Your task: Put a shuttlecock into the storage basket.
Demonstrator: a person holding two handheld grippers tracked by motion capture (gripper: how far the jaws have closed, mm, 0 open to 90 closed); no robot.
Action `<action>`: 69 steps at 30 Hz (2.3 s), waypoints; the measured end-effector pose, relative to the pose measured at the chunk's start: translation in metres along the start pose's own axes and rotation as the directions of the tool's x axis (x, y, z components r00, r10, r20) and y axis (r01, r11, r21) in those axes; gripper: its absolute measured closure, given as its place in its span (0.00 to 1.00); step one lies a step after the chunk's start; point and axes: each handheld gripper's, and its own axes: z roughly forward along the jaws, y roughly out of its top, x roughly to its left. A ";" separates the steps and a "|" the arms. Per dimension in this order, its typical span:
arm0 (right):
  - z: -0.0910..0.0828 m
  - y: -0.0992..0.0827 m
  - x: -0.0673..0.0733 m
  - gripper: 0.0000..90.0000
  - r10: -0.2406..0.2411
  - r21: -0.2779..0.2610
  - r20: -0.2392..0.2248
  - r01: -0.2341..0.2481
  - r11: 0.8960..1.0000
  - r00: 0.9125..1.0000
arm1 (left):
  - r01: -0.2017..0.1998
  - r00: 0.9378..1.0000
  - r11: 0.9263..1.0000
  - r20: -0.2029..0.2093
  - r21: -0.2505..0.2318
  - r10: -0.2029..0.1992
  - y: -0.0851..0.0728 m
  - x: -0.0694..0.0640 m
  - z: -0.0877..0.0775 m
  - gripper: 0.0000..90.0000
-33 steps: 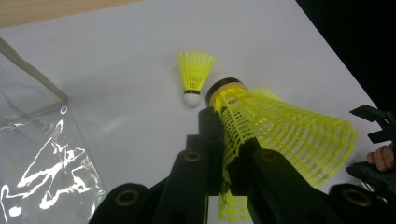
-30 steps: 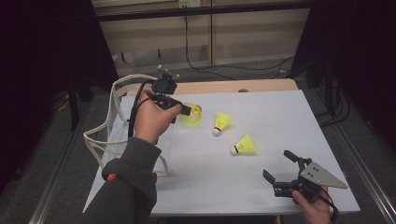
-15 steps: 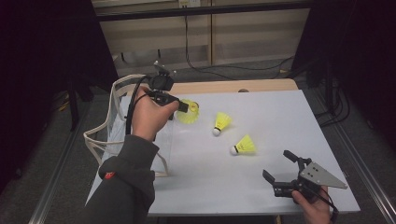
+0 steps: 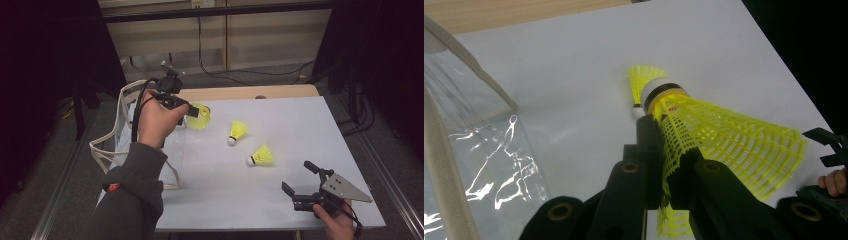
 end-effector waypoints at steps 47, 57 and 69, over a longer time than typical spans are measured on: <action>-0.001 0.001 0.000 0.01 0.002 -0.003 0.001 -0.002 1.000 1.000 | 0.053 0.998 0.998 -0.043 -0.031 -0.054 0.013 0.019 -0.026 0.98; 0.000 0.001 0.000 0.01 -0.002 -0.001 0.000 0.002 1.000 1.000 | 0.065 0.996 0.997 -0.064 -0.041 -0.067 0.013 0.028 -0.032 0.98; -0.001 0.001 0.000 0.01 0.000 0.000 0.002 0.000 1.000 1.000 | 0.068 0.994 0.997 -0.082 -0.041 -0.071 0.016 0.030 -0.039 0.98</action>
